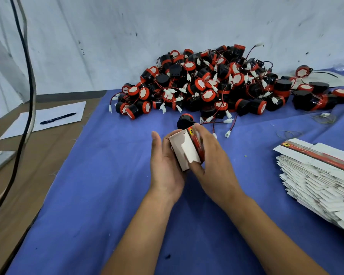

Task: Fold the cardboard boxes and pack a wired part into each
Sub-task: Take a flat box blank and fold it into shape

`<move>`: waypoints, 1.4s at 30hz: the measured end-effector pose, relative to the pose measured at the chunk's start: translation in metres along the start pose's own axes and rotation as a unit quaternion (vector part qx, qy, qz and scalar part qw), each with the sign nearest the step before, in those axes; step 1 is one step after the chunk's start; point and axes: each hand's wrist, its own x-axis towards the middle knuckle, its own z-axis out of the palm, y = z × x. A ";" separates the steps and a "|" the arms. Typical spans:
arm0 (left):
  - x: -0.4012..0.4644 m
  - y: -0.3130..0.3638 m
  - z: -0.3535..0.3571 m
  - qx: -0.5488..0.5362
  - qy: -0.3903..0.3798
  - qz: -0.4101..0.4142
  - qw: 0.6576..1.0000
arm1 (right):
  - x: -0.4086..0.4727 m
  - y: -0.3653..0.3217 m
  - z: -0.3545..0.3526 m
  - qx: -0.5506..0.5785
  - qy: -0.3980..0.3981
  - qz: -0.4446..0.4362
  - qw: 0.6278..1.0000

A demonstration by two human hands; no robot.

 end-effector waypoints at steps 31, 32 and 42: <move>0.004 -0.004 0.002 0.170 -0.051 0.103 0.979 | 0.005 -0.005 -0.002 0.499 -0.025 0.203 0.842; 0.002 -0.005 0.003 0.184 -0.055 0.119 0.974 | 0.004 -0.004 -0.002 0.491 -0.028 0.203 0.846; 0.004 -0.021 0.008 0.281 -0.030 0.265 0.922 | 0.004 0.003 0.004 0.399 -0.011 0.170 0.901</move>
